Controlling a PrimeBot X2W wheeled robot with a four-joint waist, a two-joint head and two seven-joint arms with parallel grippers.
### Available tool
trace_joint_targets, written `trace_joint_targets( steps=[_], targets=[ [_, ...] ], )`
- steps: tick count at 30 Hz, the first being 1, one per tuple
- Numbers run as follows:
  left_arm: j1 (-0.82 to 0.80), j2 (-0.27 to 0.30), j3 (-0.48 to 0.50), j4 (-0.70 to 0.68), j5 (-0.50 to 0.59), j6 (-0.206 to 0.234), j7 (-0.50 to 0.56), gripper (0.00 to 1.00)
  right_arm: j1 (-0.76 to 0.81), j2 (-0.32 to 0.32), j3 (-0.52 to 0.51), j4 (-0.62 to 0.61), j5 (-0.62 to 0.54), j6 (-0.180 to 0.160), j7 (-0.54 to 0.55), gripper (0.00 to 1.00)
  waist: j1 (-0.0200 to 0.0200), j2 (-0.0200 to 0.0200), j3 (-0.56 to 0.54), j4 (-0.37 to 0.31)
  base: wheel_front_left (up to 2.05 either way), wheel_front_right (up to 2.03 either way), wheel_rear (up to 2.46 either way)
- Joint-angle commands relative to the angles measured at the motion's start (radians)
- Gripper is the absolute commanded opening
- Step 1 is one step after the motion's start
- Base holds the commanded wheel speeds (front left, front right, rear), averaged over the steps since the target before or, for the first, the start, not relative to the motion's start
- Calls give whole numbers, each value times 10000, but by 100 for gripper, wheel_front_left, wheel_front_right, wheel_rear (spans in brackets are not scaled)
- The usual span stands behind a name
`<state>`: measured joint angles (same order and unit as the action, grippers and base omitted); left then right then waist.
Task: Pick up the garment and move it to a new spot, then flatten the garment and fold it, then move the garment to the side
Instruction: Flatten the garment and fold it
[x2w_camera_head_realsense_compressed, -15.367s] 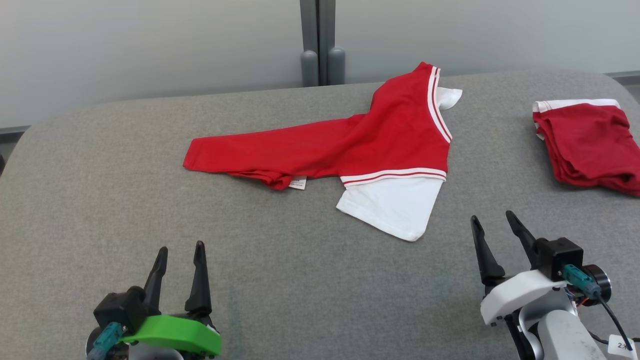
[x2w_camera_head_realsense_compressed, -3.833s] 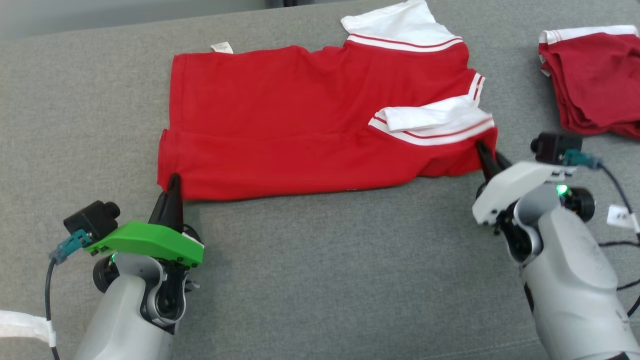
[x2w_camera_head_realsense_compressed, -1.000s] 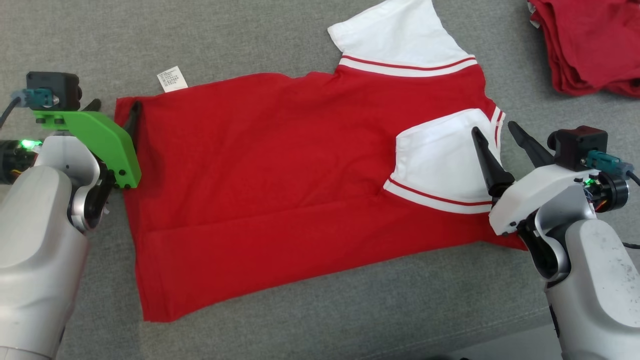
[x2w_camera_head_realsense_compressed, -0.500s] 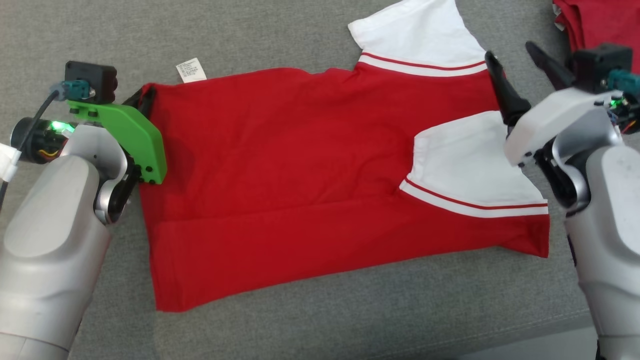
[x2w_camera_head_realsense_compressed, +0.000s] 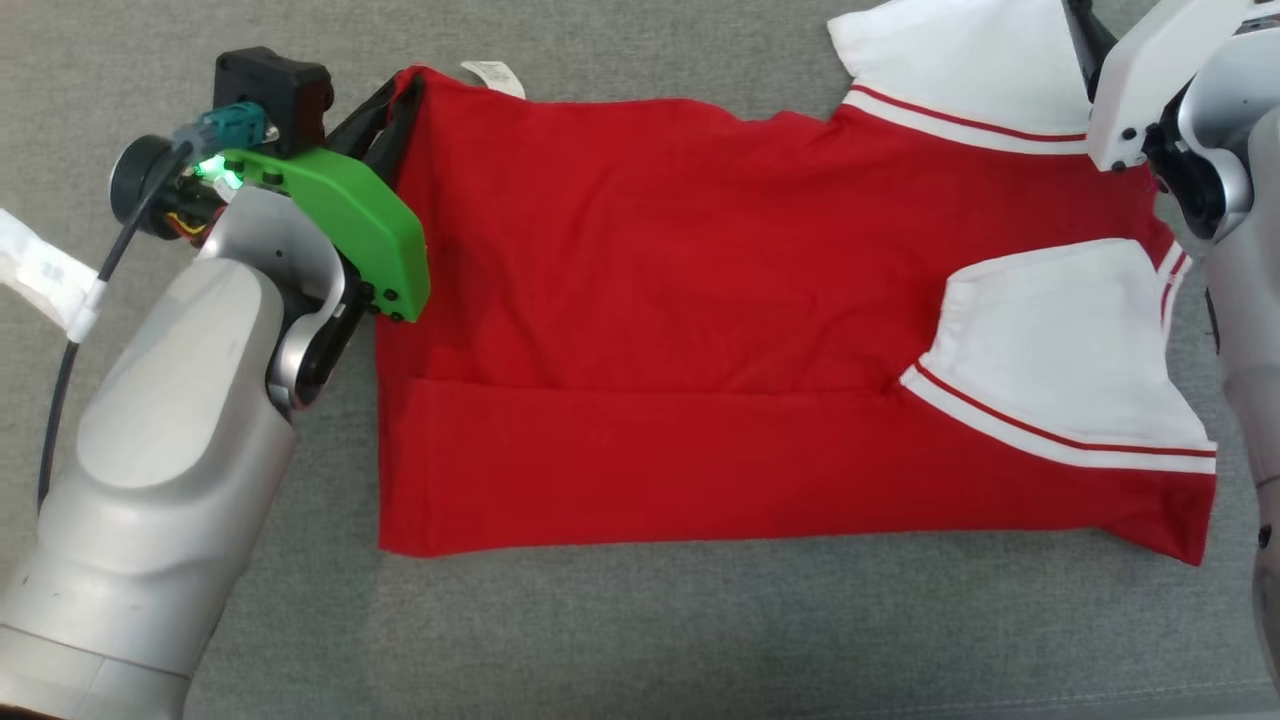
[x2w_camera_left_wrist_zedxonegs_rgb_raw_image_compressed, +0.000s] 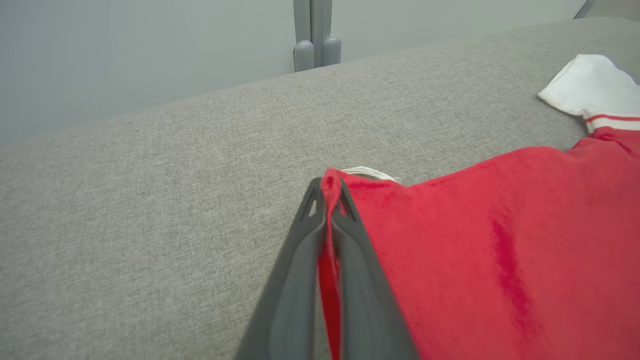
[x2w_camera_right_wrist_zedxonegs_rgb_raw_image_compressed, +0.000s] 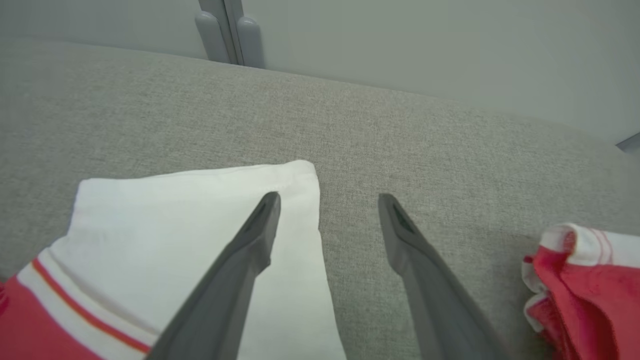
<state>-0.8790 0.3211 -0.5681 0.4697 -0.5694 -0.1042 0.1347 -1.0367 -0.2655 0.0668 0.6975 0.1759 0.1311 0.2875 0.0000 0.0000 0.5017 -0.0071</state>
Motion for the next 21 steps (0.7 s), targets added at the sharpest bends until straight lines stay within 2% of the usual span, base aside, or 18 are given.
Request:
trace_joint_targets(
  steps=[1, 13, 14, 15, 16, 17, 18, 19, 21],
  targets=[
    [-143, -54, -31, -124, 14, 14, -62, 0, -340, -92, -56, 354, -100, -9, -3, 100, 0, 0, 374, 439, 0, 0, 0],
    [-246, -142, -206, -734, 54, 136, -60, 0, -1929, -113, -369, 2835, -599, -9, -43, 100, 0, 0, 907, 829, 0, 0, 0],
    [-264, -136, -207, -742, 46, 144, -65, 0, -1990, -78, -327, 2986, -589, -9, -35, 95, 0, 0, 918, 819, 0, 0, 0],
    [-270, -128, -203, -744, 33, 148, -75, 0, -2032, -46, -294, 3100, -588, -8, -52, 65, 0, 0, 917, 806, 0, 0, 0],
    [-277, -112, -194, -744, 10, 150, -88, 0, -2081, -9, -215, 3215, -618, -6, -67, 41, 0, 0, 911, 783, 0, 0, 0],
    [-281, -98, -179, -737, -13, 153, -102, 0, -2112, 12, -122, 3302, -660, -6, -68, 26, 0, 0, 904, 762, 0, 0, 0],
    [-280, -75, -158, -721, -46, 159, -107, 0, -2161, 29, 2, 3406, -700, -6, -87, 3, 0, 0, 891, 727, 0, 0, 0],
    [-277, -58, -132, -709, -75, 151, -122, 0, -2182, 45, 89, 3492, -726, -6, -97, 0, 0, 0, 876, 698, 0, 0, 0],
    [-302, -39, -84, -681, -143, 166, -145, 0, -2233, 76, 223, 3625, -735, -9, -212, 0, 0, 0, 844, 642, 0, 0, 0]
  ],
)
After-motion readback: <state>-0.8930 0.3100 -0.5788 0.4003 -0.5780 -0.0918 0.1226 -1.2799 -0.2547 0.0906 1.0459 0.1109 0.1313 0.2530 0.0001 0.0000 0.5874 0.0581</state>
